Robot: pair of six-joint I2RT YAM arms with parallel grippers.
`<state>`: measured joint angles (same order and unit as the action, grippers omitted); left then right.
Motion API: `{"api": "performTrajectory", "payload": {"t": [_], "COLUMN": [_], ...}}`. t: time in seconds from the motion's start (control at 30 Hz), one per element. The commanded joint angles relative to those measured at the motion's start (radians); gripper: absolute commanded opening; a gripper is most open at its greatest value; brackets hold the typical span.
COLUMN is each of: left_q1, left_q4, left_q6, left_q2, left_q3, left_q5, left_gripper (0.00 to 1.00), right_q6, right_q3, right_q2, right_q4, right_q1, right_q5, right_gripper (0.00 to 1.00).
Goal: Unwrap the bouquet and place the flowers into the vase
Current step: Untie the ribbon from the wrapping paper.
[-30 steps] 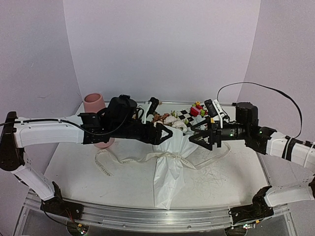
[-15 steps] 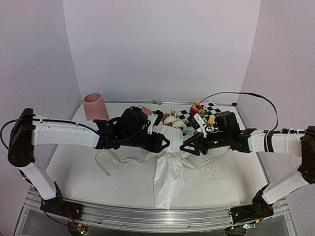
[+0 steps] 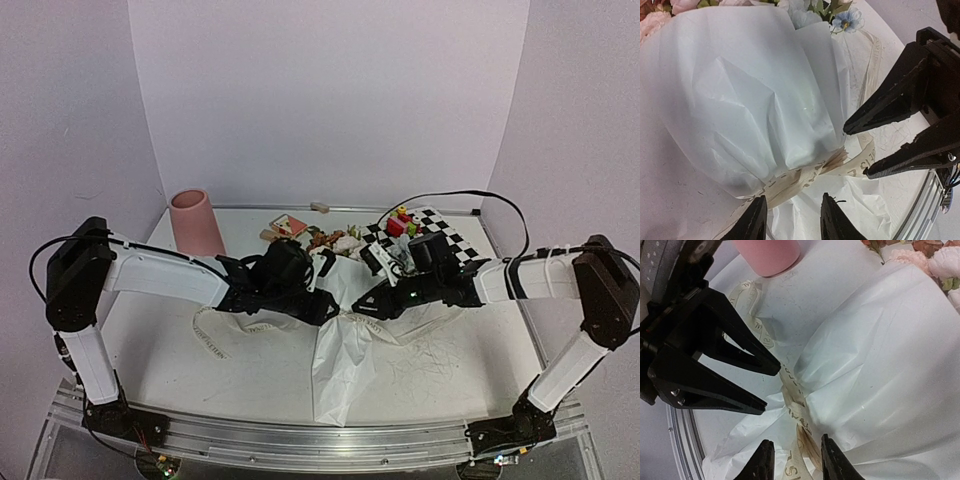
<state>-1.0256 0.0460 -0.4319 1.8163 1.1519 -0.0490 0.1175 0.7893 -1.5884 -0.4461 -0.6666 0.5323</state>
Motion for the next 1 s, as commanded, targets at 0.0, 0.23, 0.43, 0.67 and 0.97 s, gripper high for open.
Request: {"api": "performTrajectory", "payload": {"t": [0.0,0.23,0.43,0.67,0.97], "left_q1": [0.002,0.001,0.001,-0.004,-0.010], "left_q4": [-0.026,0.006,0.050,0.084,0.103], "left_q6": [0.028,0.041,0.051,0.047,0.048], "left_q2": [0.037,0.087,0.128,0.143,0.109], "left_q3": [0.054,0.086,0.128,0.155,0.151], "left_q5": [0.001,0.021,0.111,0.266,0.269], "left_gripper": [0.37,0.36,0.37,0.26,0.14], "right_q6": [0.011,0.031,0.036,0.036,0.079], "right_q3": [0.025,-0.001,-0.017,-0.022,0.032], "right_q2": [-0.037,-0.055,-0.056,-0.002,-0.001], "right_q4": [0.009,0.008,0.009,0.009,0.032], "right_q1": [-0.035,-0.066,-0.074,-0.074,-0.073], "right_q5": [-0.018,-0.035,-0.067,-0.074,-0.268], "right_gripper": [0.30,0.15,0.17,0.20,0.18]}}
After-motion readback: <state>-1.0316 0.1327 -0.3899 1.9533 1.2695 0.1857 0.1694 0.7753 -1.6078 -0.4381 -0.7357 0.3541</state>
